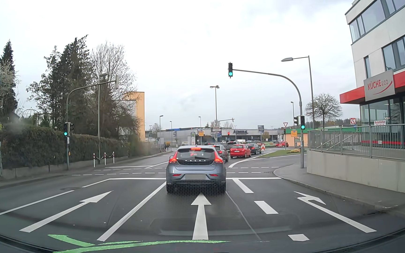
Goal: Follow the waypoints while adhering to traffic rules and regulations
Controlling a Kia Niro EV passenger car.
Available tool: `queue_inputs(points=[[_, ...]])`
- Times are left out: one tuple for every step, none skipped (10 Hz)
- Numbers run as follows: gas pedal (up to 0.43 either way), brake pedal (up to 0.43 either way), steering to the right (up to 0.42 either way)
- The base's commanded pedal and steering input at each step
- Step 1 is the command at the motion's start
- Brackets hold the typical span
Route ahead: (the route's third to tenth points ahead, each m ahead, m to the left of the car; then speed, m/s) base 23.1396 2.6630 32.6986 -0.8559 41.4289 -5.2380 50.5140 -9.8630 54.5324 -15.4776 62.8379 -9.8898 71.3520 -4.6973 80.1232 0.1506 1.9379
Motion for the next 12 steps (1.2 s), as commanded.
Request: queue_inputs(points=[[0.0,0.213,0.001],[0.0,0.213,0.001],[0.0,0.213,0.001],[0.0,0.213,0.0],[0.0,0.213,0.0],[0.0,0.213,0.0],[0.0,0.213,0.0],[0.0,0.213,0.0],[0.0,0.22,0.0],[0.0,0.22,0.0],[0.0,0.22,0.0],[0.0,0.22,0.0]])
